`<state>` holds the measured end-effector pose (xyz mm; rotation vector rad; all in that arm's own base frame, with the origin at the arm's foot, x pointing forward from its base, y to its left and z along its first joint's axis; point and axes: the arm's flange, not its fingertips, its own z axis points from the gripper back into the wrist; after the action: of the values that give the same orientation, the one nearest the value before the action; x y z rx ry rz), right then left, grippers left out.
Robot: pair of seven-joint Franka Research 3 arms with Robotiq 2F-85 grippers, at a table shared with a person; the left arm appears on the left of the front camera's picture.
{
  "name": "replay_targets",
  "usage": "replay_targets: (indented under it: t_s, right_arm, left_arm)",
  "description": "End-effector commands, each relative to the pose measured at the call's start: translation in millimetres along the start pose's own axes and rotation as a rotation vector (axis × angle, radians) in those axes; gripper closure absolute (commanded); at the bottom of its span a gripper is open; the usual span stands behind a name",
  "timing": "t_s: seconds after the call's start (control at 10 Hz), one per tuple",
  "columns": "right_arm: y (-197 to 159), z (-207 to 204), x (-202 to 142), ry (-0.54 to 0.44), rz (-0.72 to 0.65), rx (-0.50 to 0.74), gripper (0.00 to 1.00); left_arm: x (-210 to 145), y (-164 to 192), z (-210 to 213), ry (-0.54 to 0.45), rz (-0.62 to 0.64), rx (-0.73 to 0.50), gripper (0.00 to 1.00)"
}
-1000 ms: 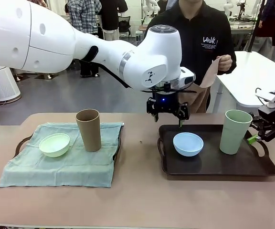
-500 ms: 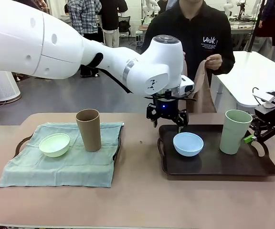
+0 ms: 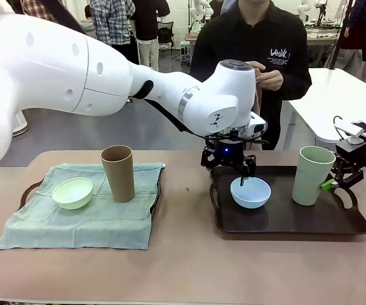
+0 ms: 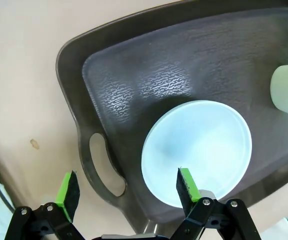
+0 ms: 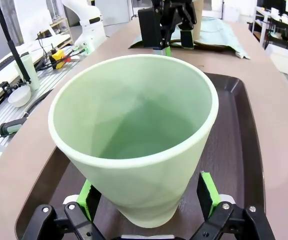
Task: Set up a tray with a mat and arrange the tableware.
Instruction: Pick up the Picnic Bowl and Reusable plastic cup from the Handle tray in front of the human's position and hold them in the air.
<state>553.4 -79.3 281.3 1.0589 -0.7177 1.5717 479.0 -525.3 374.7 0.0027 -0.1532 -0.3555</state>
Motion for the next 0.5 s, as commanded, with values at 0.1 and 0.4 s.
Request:
replay_targets:
  t_s: [0.1,0.4]
  right_arm:
    - [-5.2,-15.2,-3.5,-0.012,0.017,0.026,0.00]
    - [-3.3,-29.0,-4.0,-0.003,0.016,0.056,0.00]
  left_arm:
    - [11.6,-2.0,-7.1,0.028,0.045,0.018,0.00]
    - [14.4,3.4,-13.7,0.040,0.061,0.000,0.00]
